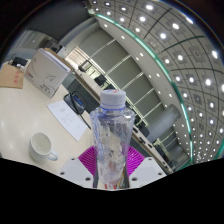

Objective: Pour water

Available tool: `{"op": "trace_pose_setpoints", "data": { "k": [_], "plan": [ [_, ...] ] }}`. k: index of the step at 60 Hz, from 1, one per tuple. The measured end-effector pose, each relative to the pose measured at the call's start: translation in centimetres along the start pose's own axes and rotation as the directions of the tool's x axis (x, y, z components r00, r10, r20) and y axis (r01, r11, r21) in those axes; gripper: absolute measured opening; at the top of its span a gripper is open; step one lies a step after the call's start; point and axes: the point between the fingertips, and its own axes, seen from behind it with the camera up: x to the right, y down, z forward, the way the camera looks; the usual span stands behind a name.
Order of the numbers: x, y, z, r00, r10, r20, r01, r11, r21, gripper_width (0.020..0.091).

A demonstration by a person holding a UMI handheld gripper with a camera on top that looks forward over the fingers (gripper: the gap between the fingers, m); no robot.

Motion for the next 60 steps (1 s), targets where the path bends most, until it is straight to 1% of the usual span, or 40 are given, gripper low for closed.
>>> {"op": "trace_pose_setpoints", "data": {
  "k": [3,9,17,20,23,30,39,42,43,46,50,53,58,59,60],
  "plan": [
    [-0.2,0.3,0.2,0.989,0.14,0.051,-0.14,0.99,0.005,0.035],
    [-1.0,2.2,0.8,0.919,0.374,0.128,-0.372,0.927,-0.034,0.035],
    [-3.1,5.2,2.0,0.788,0.571,0.23,-0.567,0.819,-0.089,0.035],
    [-3.5,6.5,2.6,0.755,0.608,0.246,-0.604,0.791,-0.098,0.0349],
    [-4.4,7.3,3.0,0.731,0.625,0.275,-0.627,0.774,-0.09,0.035],
    [-7.6,9.4,4.4,0.705,0.639,0.308,-0.639,0.76,-0.114,0.0348],
    [-9.6,12.2,5.5,0.69,0.655,0.308,-0.648,0.749,-0.141,0.0351],
    [-10.5,13.1,5.6,0.681,0.665,0.306,-0.652,0.741,-0.161,0.0356],
    [-10.3,12.9,5.5,0.676,0.67,0.308,-0.665,0.734,-0.138,0.0354],
    [-10.0,12.9,5.4,0.675,0.668,0.312,-0.668,0.734,-0.127,0.0353],
    [-10.1,12.9,5.2,0.679,0.662,0.316,-0.665,0.738,-0.117,0.0385],
    [-10.0,12.9,5.2,0.682,0.659,0.316,-0.663,0.74,-0.112,0.0426],
    [-10.1,13.1,5.2,0.682,0.662,0.312,-0.659,0.741,-0.133,0.0515],
    [-10.2,13.2,5.1,0.678,0.665,0.311,-0.659,0.739,-0.144,0.0545],
    [-10.3,13.3,5.1,0.675,0.669,0.311,-0.659,0.736,-0.156,0.0593]
  ]
}}
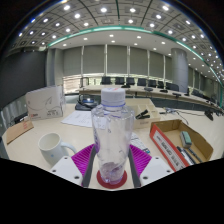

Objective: Pour water

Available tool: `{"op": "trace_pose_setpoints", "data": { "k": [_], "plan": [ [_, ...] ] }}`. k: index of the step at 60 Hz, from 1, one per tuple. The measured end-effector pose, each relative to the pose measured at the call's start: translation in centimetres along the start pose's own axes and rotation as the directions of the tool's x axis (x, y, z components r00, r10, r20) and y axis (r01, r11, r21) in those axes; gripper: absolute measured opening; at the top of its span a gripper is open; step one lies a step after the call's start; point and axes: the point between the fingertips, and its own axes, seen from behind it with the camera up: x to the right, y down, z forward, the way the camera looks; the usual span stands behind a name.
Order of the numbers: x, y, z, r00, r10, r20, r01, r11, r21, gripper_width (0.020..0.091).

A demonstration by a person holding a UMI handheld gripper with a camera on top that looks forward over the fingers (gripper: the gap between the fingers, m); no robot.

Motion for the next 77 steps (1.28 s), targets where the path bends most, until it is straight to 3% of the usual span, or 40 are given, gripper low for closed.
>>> {"op": "trace_pose_setpoints", "data": {
  "k": [4,7,19,38,54,77],
  "plan": [
    [-0.6,0.9,-0.4,1.0,0.017,0.013,-0.016,0.999,-0.044,0.0874],
    [-0.3,1.4,-0.9,1.0,0.027,-0.004,-0.027,0.996,-0.082,0.0846],
    [-0.4,1.2,-6.6,0.992,-0.005,-0.123,-0.017,0.983,-0.184,0.0861],
    [-9.5,0.1,-19.9,0.975,0.006,-0.224,-0.075,0.951,-0.301,0.086],
    [-17.5,-1.3,-26.3,0.976,0.033,-0.214,-0.096,0.952,-0.29,0.086],
    [-20.2,-3.2,-27.2,0.976,-0.052,-0.211,-0.003,0.968,-0.25,0.0859]
  ]
}}
